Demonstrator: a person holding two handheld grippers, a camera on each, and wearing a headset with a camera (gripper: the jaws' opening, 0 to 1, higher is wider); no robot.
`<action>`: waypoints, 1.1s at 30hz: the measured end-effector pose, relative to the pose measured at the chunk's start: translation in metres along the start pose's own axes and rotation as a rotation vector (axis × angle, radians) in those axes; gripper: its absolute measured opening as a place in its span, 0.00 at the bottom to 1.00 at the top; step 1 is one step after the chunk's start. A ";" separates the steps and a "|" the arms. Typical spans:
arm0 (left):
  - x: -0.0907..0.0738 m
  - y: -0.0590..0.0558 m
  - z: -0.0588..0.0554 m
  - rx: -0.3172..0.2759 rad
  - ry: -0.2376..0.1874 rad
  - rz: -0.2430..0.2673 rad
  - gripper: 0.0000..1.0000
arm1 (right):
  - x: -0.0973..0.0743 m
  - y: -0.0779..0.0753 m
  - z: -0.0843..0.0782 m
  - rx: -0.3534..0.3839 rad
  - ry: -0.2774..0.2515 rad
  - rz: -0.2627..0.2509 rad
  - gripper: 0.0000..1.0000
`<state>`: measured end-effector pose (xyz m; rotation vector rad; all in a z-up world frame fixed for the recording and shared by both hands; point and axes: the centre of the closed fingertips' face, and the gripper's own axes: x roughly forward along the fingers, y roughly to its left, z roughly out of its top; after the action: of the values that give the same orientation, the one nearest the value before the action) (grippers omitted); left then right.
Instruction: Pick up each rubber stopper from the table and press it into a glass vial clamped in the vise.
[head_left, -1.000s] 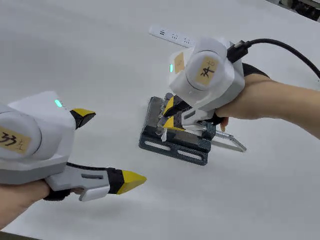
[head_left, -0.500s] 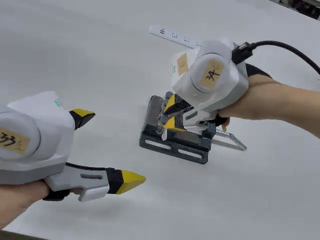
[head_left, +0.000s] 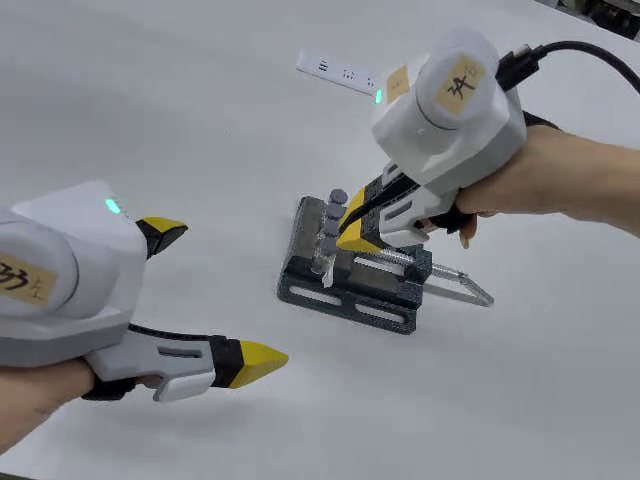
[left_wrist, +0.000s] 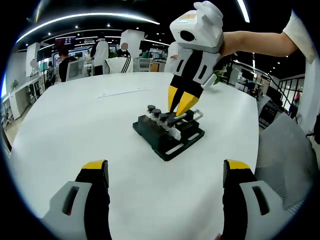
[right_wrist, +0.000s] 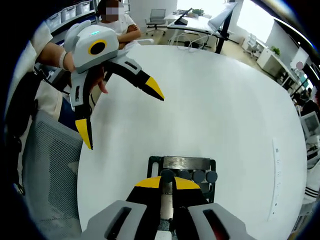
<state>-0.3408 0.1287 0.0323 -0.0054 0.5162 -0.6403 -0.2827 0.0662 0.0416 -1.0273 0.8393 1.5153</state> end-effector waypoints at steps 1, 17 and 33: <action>0.001 0.000 0.000 0.001 0.001 0.000 0.94 | 0.001 0.000 0.001 -0.005 0.002 0.000 0.03; 0.001 -0.001 -0.006 -0.010 0.011 -0.001 0.94 | 0.008 0.000 -0.002 -0.029 0.033 0.014 0.00; 0.004 -0.003 -0.009 -0.025 0.019 -0.010 0.94 | 0.008 0.003 -0.002 0.031 0.073 0.098 0.00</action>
<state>-0.3442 0.1255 0.0232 -0.0251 0.5431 -0.6443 -0.2853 0.0667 0.0336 -1.0372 0.9735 1.5498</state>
